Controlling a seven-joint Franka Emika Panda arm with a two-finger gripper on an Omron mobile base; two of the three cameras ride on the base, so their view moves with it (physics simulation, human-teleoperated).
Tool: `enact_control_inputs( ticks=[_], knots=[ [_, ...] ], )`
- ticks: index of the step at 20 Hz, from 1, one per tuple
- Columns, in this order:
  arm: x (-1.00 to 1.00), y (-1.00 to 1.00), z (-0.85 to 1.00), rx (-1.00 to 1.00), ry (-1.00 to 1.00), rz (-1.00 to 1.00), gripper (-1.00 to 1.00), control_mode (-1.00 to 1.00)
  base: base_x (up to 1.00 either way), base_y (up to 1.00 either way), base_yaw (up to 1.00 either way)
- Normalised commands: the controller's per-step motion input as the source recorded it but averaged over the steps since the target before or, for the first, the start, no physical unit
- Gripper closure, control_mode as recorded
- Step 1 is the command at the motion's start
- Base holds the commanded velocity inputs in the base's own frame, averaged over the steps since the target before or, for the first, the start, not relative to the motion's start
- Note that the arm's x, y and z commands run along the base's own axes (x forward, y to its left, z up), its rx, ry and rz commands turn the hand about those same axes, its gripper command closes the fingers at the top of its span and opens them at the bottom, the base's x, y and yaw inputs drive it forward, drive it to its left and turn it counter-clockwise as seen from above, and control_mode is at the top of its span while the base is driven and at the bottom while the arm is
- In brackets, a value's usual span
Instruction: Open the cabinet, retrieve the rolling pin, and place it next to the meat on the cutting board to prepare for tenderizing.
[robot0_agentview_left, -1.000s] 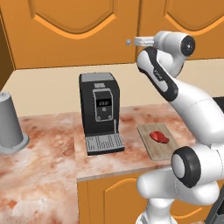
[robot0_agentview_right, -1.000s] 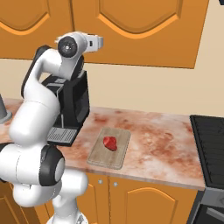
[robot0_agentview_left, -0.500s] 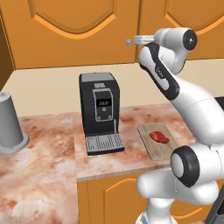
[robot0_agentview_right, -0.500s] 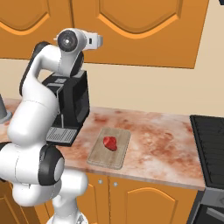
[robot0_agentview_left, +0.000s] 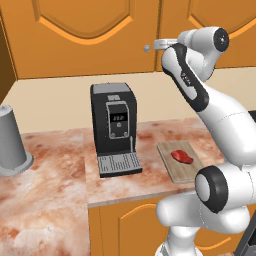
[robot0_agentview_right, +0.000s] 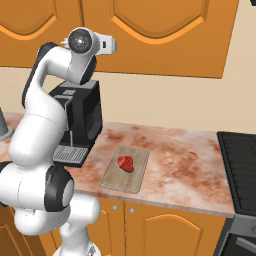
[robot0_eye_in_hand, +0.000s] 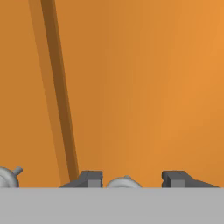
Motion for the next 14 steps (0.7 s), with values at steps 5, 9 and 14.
enact_control_inputs(
  ticks=[5,9,14],
  knots=[
    [0.13,0.26,-0.22,0.0,0.04,0.08,1.0,-1.0,0.0,0.0,0.0],
    [0.05,0.28,-0.2,0.0,0.0,0.07,1.0,-1.0,0.0,0.0,0.0],
    [-0.04,0.26,-0.07,0.0,0.0,0.08,1.0,-1.0,0.0,0.0,0.0]
  ],
)
